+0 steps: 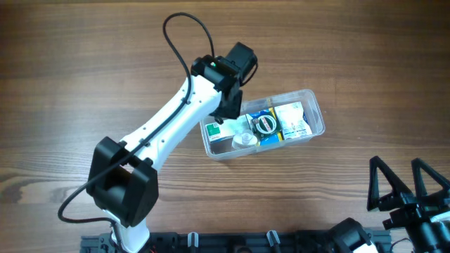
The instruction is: Pack container
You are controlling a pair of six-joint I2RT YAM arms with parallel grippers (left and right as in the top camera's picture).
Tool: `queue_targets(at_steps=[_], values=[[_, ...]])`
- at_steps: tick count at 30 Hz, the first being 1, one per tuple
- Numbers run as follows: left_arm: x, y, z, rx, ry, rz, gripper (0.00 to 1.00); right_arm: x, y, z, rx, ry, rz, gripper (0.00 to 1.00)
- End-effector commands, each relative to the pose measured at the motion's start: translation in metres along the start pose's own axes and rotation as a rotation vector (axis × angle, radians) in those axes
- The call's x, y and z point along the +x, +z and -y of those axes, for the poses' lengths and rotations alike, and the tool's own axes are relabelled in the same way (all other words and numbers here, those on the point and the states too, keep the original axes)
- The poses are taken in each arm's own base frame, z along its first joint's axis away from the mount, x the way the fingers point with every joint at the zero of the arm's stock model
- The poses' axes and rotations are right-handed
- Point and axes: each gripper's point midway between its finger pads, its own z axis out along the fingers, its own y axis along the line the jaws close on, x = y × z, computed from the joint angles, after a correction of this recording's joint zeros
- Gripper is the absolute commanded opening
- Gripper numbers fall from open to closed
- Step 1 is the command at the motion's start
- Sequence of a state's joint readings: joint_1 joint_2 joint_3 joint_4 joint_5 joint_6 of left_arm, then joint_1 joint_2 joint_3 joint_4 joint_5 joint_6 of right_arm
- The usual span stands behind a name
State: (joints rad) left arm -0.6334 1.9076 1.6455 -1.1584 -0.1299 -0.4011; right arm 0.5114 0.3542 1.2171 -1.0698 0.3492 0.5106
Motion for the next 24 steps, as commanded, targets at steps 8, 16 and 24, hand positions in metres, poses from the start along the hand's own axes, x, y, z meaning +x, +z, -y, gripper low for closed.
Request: queue_targets(at_steps=[8, 16, 24], values=[[0.020, 0.005, 0.001, 0.008, 0.025, -0.084, 0.43, -0.002, -0.001, 0.003, 0.014, -0.009, 0.013, 1.00], [0.019, 0.033, -0.002, -0.007, 0.091, -0.045, 0.39, -0.002, -0.001, 0.003, 0.014, -0.009, 0.013, 1.00], [-0.031, 0.037, -0.061, -0.120, 0.026, 0.089, 0.38, -0.002, -0.001, 0.003, 0.014, -0.009, 0.013, 1.00]])
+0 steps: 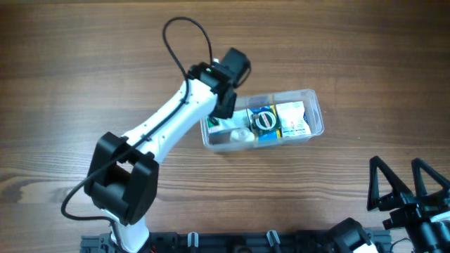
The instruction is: Pack container
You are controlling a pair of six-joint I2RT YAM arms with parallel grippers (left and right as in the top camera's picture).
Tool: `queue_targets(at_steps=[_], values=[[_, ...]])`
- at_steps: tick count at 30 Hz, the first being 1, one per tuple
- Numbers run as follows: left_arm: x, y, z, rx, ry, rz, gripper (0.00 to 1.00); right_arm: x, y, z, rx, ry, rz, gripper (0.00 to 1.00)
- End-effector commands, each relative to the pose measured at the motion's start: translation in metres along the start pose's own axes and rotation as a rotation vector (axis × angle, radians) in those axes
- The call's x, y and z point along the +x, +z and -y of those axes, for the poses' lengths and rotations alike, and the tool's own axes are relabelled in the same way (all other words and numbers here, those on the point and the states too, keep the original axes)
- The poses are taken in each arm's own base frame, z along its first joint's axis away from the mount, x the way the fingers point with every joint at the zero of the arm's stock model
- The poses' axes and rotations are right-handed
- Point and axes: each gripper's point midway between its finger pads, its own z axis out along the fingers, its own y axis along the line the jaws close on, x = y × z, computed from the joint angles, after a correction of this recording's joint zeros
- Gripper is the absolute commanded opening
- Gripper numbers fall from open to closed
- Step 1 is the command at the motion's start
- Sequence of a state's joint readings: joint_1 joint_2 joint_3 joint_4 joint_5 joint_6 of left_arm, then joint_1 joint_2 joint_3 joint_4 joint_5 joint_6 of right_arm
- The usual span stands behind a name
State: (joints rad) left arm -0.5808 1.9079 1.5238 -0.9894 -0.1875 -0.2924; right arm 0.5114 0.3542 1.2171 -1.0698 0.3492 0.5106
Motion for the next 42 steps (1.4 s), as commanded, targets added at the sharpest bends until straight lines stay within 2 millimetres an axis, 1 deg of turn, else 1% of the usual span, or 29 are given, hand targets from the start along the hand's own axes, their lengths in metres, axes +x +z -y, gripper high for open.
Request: queue_targets(at_steps=[1, 2, 3, 5, 6, 7, 8, 10, 11, 13, 14, 16, 18, 20, 21, 22, 23, 24, 25, 26, 28, 30, 32, 33, 34, 35, 38, 40, 42], values=[[-0.017, 0.009, -0.046, -0.079, -0.042, 0.027, 0.38, -0.002, -0.001, 0.003, 0.014, -0.009, 0.013, 1.00], [-0.018, 0.011, -0.057, -0.085, -0.067, 0.023, 0.35, -0.002, -0.001, 0.003, 0.014, -0.009, 0.013, 1.00], [-0.018, 0.012, -0.061, -0.084, -0.078, 0.015, 0.31, -0.002, -0.001, 0.003, 0.014, -0.009, 0.013, 1.00], [-0.012, 0.010, -0.064, -0.066, -0.076, -0.012, 0.30, -0.002, -0.001, 0.003, 0.013, -0.009, 0.013, 1.00], [-0.010, 0.008, -0.064, -0.061, -0.075, -0.021, 0.33, -0.002, -0.001, 0.003, 0.014, -0.009, 0.013, 1.00], [-0.008, 0.003, -0.065, -0.062, -0.074, -0.023, 0.43, -0.002, -0.001, 0.003, 0.014, -0.009, 0.013, 1.00], [-0.006, -0.005, -0.064, -0.059, -0.069, -0.015, 0.49, -0.002, -0.001, 0.003, 0.014, -0.009, 0.013, 1.00], [-0.008, -0.019, -0.060, -0.047, -0.061, 0.015, 0.57, -0.002, -0.001, 0.003, 0.014, -0.009, 0.013, 1.00], [-0.009, -0.026, -0.058, -0.041, -0.057, 0.033, 0.59, -0.002, -0.001, 0.003, 0.014, -0.009, 0.013, 1.00], [-0.012, -0.047, -0.050, -0.012, -0.045, 0.087, 0.64, -0.002, -0.001, 0.003, 0.014, -0.009, 0.013, 1.00], [-0.013, -0.058, -0.048, 0.002, -0.044, 0.114, 0.65, -0.002, -0.001, 0.003, 0.014, -0.009, 0.013, 1.00], [-0.017, -0.092, -0.049, 0.036, -0.098, 0.196, 0.66, -0.002, -0.001, 0.003, 0.013, -0.009, 0.013, 1.00], [-0.018, -0.120, -0.058, 0.061, -0.161, 0.266, 0.65, -0.002, -0.001, 0.003, 0.014, -0.009, 0.013, 1.00], [-0.015, -0.150, -0.073, 0.082, -0.238, 0.339, 0.63, -0.002, -0.001, 0.003, 0.014, -0.009, 0.013, 1.00], [-0.011, -0.169, -0.085, 0.091, -0.282, 0.380, 0.61, -0.002, -0.001, 0.003, 0.014, -0.009, 0.013, 1.00], [-0.005, -0.187, -0.097, 0.101, -0.329, 0.419, 0.61, -0.002, -0.001, 0.003, 0.014, -0.009, 0.013, 1.00], [0.001, -0.201, -0.104, 0.109, -0.358, 0.449, 0.61, -0.002, -0.001, 0.003, 0.013, -0.009, 0.013, 1.00], [0.009, -0.217, -0.111, 0.118, -0.370, 0.487, 0.62, -0.002, -0.001, 0.003, 0.014, -0.009, 0.013, 1.00], [0.016, -0.228, -0.114, 0.126, -0.374, 0.513, 0.61, -0.002, -0.001, 0.003, 0.014, -0.009, 0.013, 1.00], [0.026, -0.242, -0.119, 0.129, -0.379, 0.545, 0.58, -0.002, -0.001, 0.003, 0.014, -0.009, 0.013, 1.00], [0.047, -0.264, -0.133, 0.106, -0.395, 0.598, 0.56, -0.002, -0.001, 0.003, 0.014, -0.009, 0.013, 1.00], [0.076, -0.286, -0.153, 0.064, -0.424, 0.660, 0.56, -0.002, -0.001, 0.003, 0.014, -0.009, 0.013, 1.00], [0.104, -0.303, -0.162, 0.073, -0.439, 0.715, 0.57, -0.002, -0.001, 0.003, 0.013, -0.009, 0.013, 1.00], [0.116, -0.308, -0.165, 0.084, -0.449, 0.740, 0.63, -0.002, -0.001, 0.003, 0.014, -0.009, 0.013, 1.00], [0.131, -0.314, -0.169, 0.100, -0.466, 0.770, 0.73, -0.002, -0.001, 0.003, 0.014, -0.009, 0.013, 1.00], [0.144, -0.317, -0.172, 0.118, -0.488, 0.795, 1.00, -0.002, -0.001, 0.003, 0.014, -0.009, 0.013, 1.00], [0.175, -0.316, -0.175, 0.172, -0.537, 0.843, 1.00, -0.002, -0.001, 0.003, 0.014, -0.009, 0.013, 1.00], [0.186, -0.313, -0.174, 0.198, -0.562, 0.843, 1.00, -0.002, -0.001, 0.003, 0.014, -0.009, 0.013, 1.00], [0.192, -0.309, -0.166, 0.241, -0.539, 0.821, 1.00, -0.002, -0.001, 0.003, 0.013, -0.009, 0.013, 1.00]])
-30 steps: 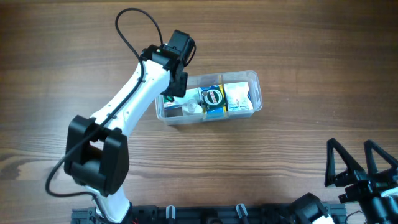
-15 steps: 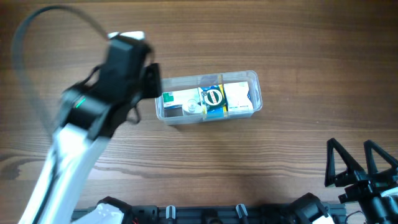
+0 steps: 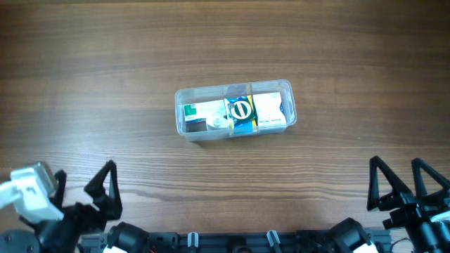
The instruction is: Pack container
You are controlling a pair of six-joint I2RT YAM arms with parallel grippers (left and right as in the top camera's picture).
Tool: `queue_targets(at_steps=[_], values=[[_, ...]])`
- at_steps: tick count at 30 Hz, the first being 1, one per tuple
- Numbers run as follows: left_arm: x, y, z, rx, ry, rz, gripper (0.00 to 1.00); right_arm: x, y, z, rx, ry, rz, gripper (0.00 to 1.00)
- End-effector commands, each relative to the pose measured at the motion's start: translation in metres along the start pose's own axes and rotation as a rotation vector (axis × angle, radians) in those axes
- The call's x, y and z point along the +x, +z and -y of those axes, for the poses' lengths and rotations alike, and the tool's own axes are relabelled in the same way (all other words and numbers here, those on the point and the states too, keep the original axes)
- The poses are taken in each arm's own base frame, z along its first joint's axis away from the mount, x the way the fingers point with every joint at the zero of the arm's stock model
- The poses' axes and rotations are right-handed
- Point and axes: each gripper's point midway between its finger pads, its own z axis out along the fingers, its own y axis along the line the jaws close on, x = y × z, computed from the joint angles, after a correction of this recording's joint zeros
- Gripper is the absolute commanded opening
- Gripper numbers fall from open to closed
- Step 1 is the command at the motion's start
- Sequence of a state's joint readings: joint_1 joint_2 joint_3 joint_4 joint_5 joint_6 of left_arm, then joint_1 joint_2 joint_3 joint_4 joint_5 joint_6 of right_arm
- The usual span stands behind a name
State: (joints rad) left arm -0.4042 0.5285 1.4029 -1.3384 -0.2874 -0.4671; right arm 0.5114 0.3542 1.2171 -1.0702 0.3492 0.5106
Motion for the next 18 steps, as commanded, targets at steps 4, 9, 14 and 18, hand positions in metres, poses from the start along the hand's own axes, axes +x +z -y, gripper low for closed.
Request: queue_targets(at_steps=[4, 9, 14, 18], values=[[0.003, 0.001, -0.025, -0.128, -0.032, 0.027, 1.00, -0.002, -0.001, 0.003, 0.014, -0.009, 0.013, 1.00], [0.007, 0.002, -0.011, -0.050, -0.038, -0.007, 1.00, -0.002, -0.001, 0.003, 0.014, -0.009, 0.013, 1.00], [0.013, 0.010, -0.002, -0.011, -0.026, -0.033, 1.00, -0.002, -0.001, 0.003, 0.013, -0.008, 0.013, 1.00], [0.018, 0.035, 0.000, -0.022, 0.104, -0.032, 1.00, -0.002, -0.001, 0.003, 0.013, -0.009, 0.013, 1.00]])
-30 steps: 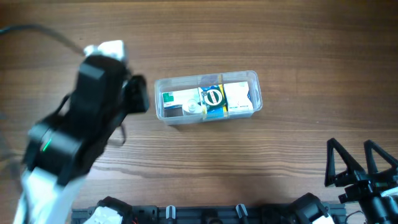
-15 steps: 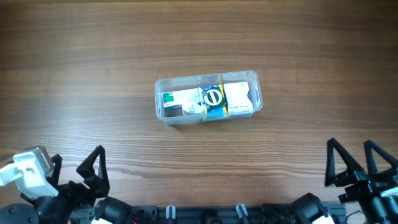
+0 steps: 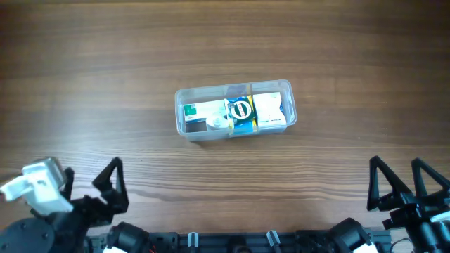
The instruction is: Pack container
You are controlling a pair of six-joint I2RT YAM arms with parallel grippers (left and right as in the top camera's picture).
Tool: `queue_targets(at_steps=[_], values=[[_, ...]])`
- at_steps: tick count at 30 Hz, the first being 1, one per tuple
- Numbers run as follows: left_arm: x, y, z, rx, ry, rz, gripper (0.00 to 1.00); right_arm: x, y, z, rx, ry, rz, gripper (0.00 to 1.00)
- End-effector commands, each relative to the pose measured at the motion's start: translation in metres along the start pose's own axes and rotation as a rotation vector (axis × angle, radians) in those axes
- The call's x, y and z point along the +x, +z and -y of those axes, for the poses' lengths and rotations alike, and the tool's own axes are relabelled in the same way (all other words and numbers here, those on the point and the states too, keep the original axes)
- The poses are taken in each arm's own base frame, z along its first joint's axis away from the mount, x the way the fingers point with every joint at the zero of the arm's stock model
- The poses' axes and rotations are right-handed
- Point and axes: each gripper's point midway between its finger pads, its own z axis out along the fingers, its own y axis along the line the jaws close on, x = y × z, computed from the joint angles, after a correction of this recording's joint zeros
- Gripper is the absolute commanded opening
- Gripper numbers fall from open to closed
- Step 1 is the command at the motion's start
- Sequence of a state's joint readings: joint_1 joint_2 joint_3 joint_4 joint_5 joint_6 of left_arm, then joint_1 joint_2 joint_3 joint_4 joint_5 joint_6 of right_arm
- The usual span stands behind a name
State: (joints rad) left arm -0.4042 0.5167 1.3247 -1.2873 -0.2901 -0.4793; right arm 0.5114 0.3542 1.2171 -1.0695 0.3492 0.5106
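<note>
A clear plastic container lies level at the table's centre. Inside it, from left to right, are a white packet with a green label, a small white round item, a blue packet carrying a black-and-white ring, and a white packet. My left gripper is drawn back to the front left edge, open and empty, far from the container. The right gripper stands open and empty at the front right edge.
The wooden table surrounds the container on all sides. A dark rail with the arm bases runs along the front edge.
The left gripper has shifted slightly to the right at the front left edge. The container and the right gripper are unchanged.
First my left gripper was over the left end of the container, which lay tilted right of centre. Then it was still at that end, with the container a little further left. Later the container lay level at the centre and the left arm was back at the front edge.
</note>
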Motion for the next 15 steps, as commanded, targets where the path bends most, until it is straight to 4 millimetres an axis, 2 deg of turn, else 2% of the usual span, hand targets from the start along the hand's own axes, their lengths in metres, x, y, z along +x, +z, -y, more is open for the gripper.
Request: queue_targets(at_steps=[1, 6, 9, 12, 15], values=[[0.013, 0.034, 0.003, -0.011, 0.158, -0.017, 1.00, -0.002, -0.001, 0.003, 0.014, -0.009, 0.013, 1.00], [0.024, 0.102, 0.022, 0.041, 0.204, 0.070, 1.00, -0.002, -0.001, 0.003, 0.014, -0.009, 0.013, 1.00], [0.046, 0.140, 0.029, 0.122, 0.174, 0.085, 1.00, -0.002, -0.001, 0.003, 0.014, -0.009, 0.013, 1.00], [0.065, 0.159, 0.026, 0.236, 0.123, 0.051, 1.00, -0.002, -0.001, 0.003, 0.014, -0.009, 0.013, 1.00], [0.074, 0.162, 0.014, 0.275, 0.088, 0.069, 1.00, -0.002, -0.001, 0.003, 0.014, -0.009, 0.013, 1.00]])
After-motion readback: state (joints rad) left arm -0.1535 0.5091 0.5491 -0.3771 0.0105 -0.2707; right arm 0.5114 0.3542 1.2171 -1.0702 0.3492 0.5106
